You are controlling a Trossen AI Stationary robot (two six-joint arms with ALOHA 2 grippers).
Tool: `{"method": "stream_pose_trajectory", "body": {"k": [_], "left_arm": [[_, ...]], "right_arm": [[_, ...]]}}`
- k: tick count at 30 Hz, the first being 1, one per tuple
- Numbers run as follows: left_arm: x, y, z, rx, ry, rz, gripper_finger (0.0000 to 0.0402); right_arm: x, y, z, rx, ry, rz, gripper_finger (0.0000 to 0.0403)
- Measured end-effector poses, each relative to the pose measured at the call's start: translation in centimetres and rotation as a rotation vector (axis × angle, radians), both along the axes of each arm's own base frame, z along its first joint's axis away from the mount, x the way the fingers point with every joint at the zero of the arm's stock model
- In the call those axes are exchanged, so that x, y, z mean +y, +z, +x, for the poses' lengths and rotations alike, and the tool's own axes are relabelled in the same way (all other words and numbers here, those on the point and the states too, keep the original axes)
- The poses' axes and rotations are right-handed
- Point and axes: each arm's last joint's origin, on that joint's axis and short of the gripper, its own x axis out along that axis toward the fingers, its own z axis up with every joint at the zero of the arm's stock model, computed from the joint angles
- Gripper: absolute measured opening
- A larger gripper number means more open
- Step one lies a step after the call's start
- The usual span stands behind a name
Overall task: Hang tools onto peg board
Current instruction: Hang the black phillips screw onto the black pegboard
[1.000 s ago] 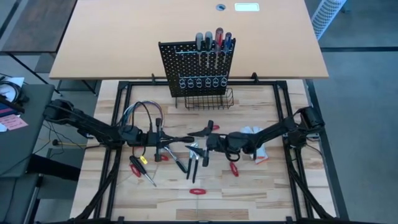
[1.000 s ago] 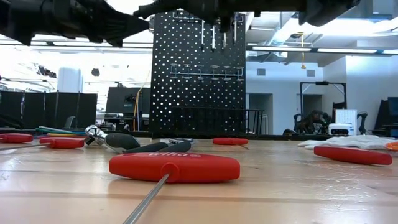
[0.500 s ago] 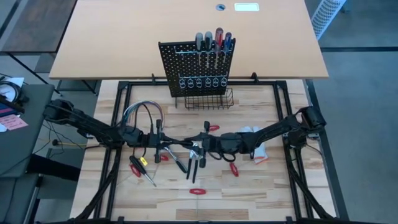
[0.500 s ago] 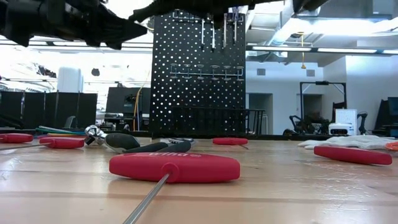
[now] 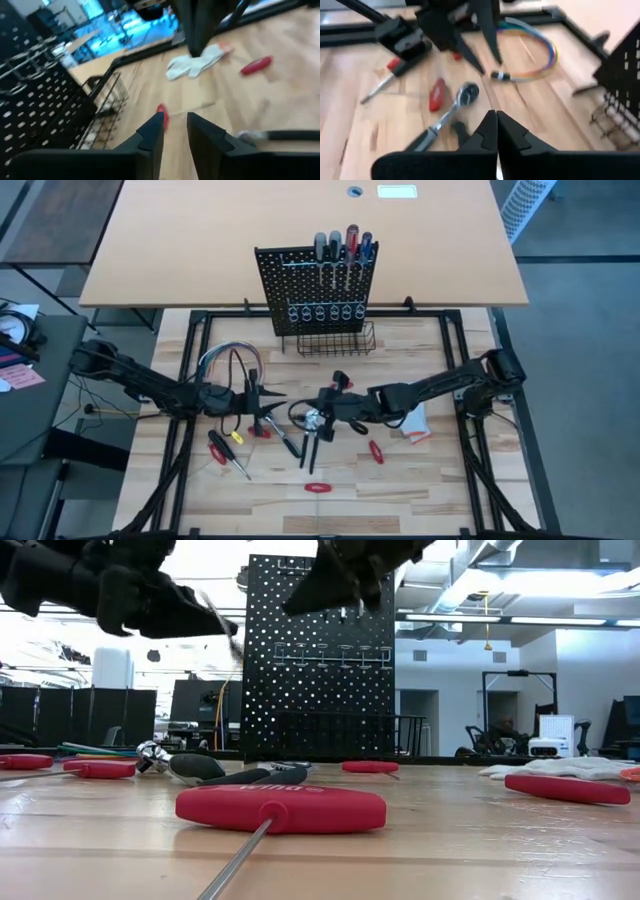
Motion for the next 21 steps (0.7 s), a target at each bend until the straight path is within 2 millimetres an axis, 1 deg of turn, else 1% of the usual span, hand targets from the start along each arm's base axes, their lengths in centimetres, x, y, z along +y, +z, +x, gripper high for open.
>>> {"method": "stream_pose_trajectory", "body": {"k": [5, 9, 11, 13, 17, 21], "left_arm": [[0.3, 0.0, 0.4, 0.098, 0.026, 0.027, 0.0087], [0.5, 0.0, 0.5, 0.114, 0.039, 0.019, 0.0078], [0.5, 0.0, 0.5, 0.115, 0.039, 0.019, 0.0073], [0.5, -0.1, 0.4, 0.117, 0.038, 0.019, 0.0071], [0.4, -0.2, 0.4, 0.141, 0.019, 0.033, 0.0071], [-0.4, -0.2, 0.5, 0.306, -0.068, 0.123, 0.0081]], "right_arm": [[-0.7, -0.5, -0.2, 0.052, -0.042, 0.032, 0.0007], [-0.9, -0.8, -0.4, 0.068, -0.051, 0.042, 0.0011], [-0.7, -0.9, -0.4, 0.076, -0.021, 0.072, 0.0022], [-0.5, -1.0, -0.3, 0.085, 0.021, 0.102, 0.0044], [0.0, -1.4, -0.4, 0.118, 0.097, 0.179, 0.0108], [0.3, -1.4, -0.4, 0.115, 0.109, 0.317, 0.0184]]}}
